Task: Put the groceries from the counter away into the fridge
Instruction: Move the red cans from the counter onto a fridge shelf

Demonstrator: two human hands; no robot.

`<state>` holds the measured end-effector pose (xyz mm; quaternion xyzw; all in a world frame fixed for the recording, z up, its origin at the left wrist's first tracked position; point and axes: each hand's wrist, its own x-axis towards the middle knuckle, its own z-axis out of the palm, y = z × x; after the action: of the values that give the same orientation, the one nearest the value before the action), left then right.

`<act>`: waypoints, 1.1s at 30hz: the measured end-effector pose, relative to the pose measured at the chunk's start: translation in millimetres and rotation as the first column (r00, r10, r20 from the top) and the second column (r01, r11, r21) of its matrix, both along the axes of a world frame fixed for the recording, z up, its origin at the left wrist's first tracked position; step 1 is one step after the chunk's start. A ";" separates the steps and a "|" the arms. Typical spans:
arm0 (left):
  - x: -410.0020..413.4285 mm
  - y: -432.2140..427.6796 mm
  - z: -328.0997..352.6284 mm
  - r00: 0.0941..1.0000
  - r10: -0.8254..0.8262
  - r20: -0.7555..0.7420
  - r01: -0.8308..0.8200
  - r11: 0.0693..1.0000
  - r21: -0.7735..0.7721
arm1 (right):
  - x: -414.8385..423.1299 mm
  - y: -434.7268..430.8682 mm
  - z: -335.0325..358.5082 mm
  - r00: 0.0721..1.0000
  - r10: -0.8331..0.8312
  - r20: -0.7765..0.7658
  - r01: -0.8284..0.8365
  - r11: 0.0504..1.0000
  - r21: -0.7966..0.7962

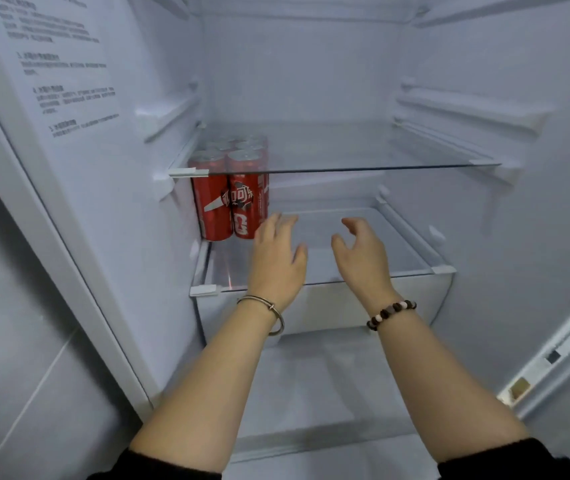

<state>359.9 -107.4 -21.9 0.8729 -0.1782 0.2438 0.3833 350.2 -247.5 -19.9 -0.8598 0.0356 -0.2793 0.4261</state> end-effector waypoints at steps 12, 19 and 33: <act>-76.3 -64.5 -61.6 0.915 -0.351 0.197 0.313 0.929 0.199 | -133.3 -50.2 -57.3 0.952 -0.304 0.036 0.306 0.941 -0.146; -133.8 -97.5 -94.9 0.830 -0.541 0.135 0.499 0.829 0.254 | -220.4 -70.9 -94.6 0.911 -0.412 -0.015 0.409 0.908 -0.093; -356.3 -220.7 -109.3 0.527 -0.847 0.075 0.804 0.525 0.279 | -482.9 -170.1 -106.4 0.669 -0.735 -0.106 0.724 0.677 -0.131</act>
<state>3.6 -328.1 -131.2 0.6880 -0.6344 0.0984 0.3383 -132.8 -417.6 -126.3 -0.8080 0.3973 -0.3621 0.2413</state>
